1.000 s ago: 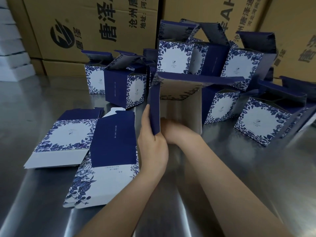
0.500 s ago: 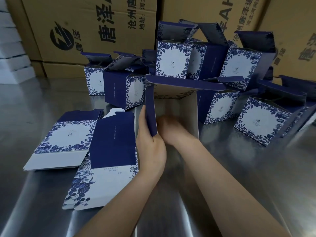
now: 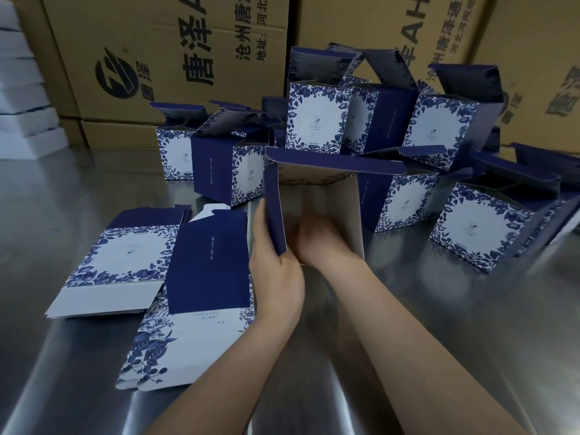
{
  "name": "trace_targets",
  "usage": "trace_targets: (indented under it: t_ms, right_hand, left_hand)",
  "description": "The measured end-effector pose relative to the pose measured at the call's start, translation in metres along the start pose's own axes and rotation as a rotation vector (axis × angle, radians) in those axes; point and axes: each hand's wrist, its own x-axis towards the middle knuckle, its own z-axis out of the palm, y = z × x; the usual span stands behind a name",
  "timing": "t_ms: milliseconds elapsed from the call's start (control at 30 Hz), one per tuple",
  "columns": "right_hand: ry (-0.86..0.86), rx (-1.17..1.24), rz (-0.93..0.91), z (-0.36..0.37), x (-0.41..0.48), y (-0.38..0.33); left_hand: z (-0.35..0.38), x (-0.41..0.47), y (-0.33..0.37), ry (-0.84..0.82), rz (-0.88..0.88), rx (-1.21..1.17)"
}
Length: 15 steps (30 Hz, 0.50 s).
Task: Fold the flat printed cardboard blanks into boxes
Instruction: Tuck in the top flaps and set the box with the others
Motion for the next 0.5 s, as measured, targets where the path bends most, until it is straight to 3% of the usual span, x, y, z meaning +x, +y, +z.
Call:
trace_targets:
  t_ms: [100,300,500]
  right_hand:
    - [0.053,0.060,0.040,0.0013,0.0011,0.0031]
    - [-0.100,-0.133,-0.013,-0.0018,0.0042,-0.0018]
    - [0.063,0.055,0.057,0.0037,0.0073,0.0051]
  left_hand:
    - [0.0005,0.0000,-0.0005,-0.002,0.002,0.000]
    - [0.0001,-0.0010,-0.0023,-0.038,0.001,0.018]
    - [-0.0003,0.0006,-0.0036,-0.022,0.005,0.027]
